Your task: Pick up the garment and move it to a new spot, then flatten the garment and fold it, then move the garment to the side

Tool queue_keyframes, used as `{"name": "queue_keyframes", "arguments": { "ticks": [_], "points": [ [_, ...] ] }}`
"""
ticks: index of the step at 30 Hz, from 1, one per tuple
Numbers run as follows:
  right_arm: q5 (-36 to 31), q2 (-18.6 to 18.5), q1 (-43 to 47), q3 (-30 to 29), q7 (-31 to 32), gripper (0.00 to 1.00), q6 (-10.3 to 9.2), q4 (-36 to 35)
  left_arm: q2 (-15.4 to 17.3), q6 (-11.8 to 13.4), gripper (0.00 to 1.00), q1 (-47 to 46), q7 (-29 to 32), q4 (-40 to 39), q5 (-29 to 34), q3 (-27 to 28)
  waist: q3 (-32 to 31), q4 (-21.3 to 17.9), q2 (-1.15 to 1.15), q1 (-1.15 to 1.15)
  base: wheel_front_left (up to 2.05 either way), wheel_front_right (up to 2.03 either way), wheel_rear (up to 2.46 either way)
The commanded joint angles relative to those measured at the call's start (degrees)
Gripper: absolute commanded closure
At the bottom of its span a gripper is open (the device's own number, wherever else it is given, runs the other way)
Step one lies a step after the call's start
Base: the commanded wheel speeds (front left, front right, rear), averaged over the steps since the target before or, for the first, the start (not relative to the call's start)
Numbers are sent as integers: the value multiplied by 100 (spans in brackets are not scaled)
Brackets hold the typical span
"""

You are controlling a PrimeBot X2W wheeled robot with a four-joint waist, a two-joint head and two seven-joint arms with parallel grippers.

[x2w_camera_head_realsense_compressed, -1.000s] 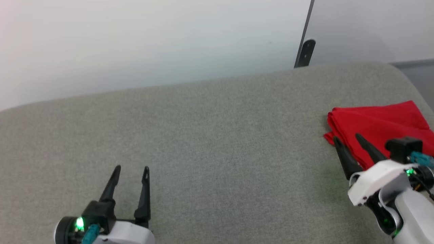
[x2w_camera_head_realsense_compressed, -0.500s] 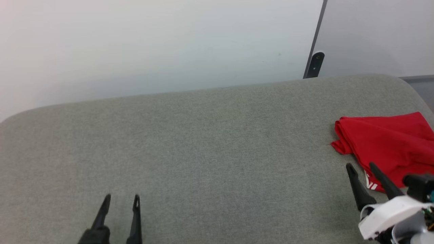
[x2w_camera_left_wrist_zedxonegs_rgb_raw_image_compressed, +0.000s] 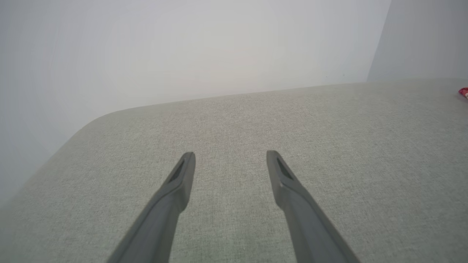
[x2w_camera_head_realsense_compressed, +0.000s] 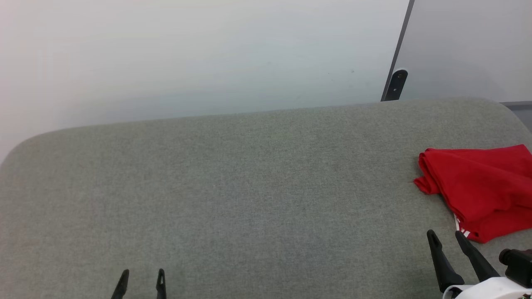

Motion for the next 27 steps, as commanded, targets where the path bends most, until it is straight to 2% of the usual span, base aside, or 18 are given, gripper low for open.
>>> {"name": "queue_keyframes", "arguments": {
  "ticks": [1,27],
  "points": [
    [-53,41,86,-46,31,0,-9,-71,-1,56,0,38,3,-48,69,-9,-4,2,0,0,0,0,0],
    [-145,135,175,-102,217,0,-9,-455,60,163,0,93,83,-295,34,-191,25,1,0,0,0,0,0]
  ]
}}
